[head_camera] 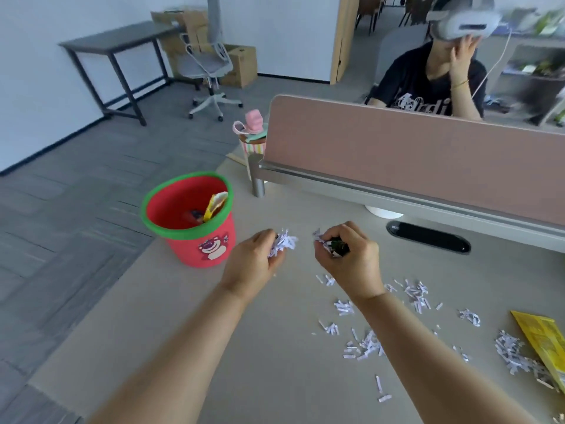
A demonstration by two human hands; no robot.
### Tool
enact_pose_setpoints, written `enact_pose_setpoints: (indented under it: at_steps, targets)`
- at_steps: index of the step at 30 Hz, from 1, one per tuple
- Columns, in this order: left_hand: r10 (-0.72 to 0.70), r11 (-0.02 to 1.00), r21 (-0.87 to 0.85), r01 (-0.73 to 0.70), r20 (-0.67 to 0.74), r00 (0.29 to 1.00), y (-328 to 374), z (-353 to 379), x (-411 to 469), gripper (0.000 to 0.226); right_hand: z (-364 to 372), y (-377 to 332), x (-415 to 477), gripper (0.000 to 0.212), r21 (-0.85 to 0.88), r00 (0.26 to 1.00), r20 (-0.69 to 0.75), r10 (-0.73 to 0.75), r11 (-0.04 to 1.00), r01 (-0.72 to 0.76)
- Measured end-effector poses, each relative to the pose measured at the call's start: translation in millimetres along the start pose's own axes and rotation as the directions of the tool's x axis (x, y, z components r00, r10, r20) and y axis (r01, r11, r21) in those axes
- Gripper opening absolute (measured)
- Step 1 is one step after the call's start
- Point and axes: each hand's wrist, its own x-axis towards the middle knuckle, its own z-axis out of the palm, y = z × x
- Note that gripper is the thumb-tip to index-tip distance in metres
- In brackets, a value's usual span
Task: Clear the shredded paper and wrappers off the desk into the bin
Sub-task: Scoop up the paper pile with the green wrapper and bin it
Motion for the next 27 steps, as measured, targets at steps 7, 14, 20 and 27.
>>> enact_pose_setpoints:
  at_steps: [7,14,20,27]
  targets:
    - [-0.063,0.996,0.057,0.074,-0.177,0.982,-99.8,-81.6,53.4,0.028,97.3,-65.5,74.3,0.008,0.071,0.995,-0.063,-0.072,0.995,0.076]
    - [-0.238,0.970,0.053,0.236,0.027,0.971,-164.5,-77.0,69.7,0.017,149.8,-77.6,97.7,0.011,0.067,0.994,-0.044,-0.104,0.992,0.107]
    - [-0.314,0.939,0.274,0.208,0.436,0.843,-190.3,-76.6,68.5,0.049,177.3,-70.7,108.7,0.010,0.076,0.996,-0.047,-0.074,0.994,0.077]
    - [-0.305,0.873,-0.300,0.385,0.281,0.910,-206.3,-87.1,56.1,0.069,209.9,-69.6,110.5,0.010,0.106,0.998,0.000,-0.060,0.993,0.059]
